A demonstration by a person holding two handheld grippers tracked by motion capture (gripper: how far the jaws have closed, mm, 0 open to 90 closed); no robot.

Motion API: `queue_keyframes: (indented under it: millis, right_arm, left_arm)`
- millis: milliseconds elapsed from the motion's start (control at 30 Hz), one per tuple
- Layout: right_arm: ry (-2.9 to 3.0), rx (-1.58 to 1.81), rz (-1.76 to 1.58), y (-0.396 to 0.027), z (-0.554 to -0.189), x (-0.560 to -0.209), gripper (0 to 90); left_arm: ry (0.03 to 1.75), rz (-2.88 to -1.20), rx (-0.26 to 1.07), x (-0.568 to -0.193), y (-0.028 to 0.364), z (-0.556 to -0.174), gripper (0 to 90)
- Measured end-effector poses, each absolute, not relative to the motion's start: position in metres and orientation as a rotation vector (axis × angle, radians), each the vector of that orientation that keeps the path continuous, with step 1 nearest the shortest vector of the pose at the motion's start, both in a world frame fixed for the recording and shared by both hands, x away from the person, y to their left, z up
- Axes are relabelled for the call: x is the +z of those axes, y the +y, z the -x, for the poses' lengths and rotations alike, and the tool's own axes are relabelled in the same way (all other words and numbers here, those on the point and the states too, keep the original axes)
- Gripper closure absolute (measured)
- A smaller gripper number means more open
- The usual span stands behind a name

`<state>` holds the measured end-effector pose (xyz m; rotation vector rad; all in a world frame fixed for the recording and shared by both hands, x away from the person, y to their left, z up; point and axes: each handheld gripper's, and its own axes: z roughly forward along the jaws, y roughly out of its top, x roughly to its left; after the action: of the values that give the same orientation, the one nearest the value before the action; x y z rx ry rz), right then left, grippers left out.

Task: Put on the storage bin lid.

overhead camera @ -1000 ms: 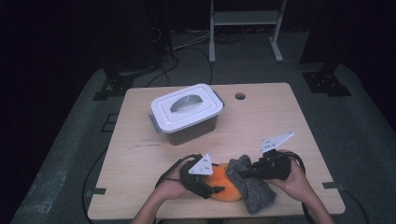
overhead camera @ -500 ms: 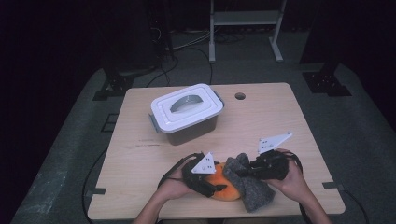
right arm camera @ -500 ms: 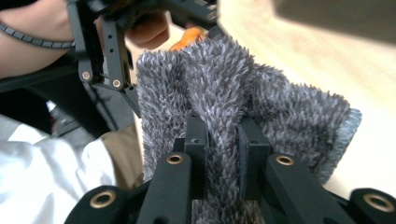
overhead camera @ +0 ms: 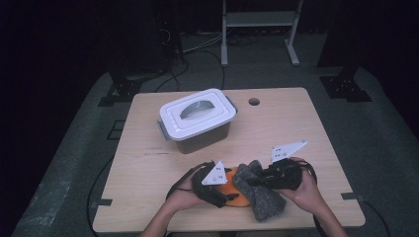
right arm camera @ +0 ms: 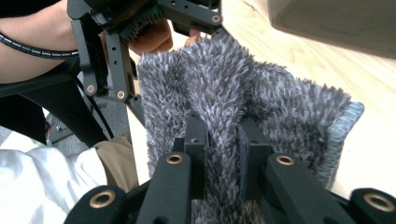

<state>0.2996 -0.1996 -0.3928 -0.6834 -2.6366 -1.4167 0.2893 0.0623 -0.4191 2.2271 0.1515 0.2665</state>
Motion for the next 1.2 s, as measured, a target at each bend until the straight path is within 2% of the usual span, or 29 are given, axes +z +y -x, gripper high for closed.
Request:
queue_keyframes:
  millis: [233,367,433,500,567,900,1033,1200]
  right_arm:
    - [-2.567,-1.391,0.792,-0.221,-0.312,-0.413,76.2]
    - [-2.590,-1.388,0.806,-0.219,-0.311,-0.412,76.3]
    - [-2.598,-1.410,0.791,-0.216,-0.310,-0.409,76.3]
    - [-2.600,-1.420,0.787,-0.215,-0.310,-0.408,76.3]
    - [-2.564,-1.433,0.790,-0.217,-0.312,-0.410,76.3]
    - [-2.497,-1.404,0.924,-0.240,-0.325,-0.428,76.4]
    - [-2.469,-1.477,0.857,-0.231,-0.320,-0.419,76.3]
    - [-2.459,-1.429,0.829,-0.223,-0.321,-0.429,76.1]
  left_arm:
    - [0.196,-2.199,0.206,-0.423,0.075,-0.296,25.0]
    - [0.225,-2.193,0.201,-0.418,0.068,-0.295,9.1]
    - [0.214,-2.189,0.224,-0.416,0.069,-0.295,10.9]
    - [0.203,-2.188,0.230,-0.416,0.073,-0.295,20.3]
    - [0.205,-2.184,0.214,-0.417,0.076,-0.297,25.5]
    - [0.225,-2.150,0.151,-0.424,0.092,-0.303,26.5]
    - [0.229,-2.145,0.141,-0.425,0.094,-0.305,26.1]
    - [0.236,-2.138,0.121,-0.427,0.099,-0.307,25.7]
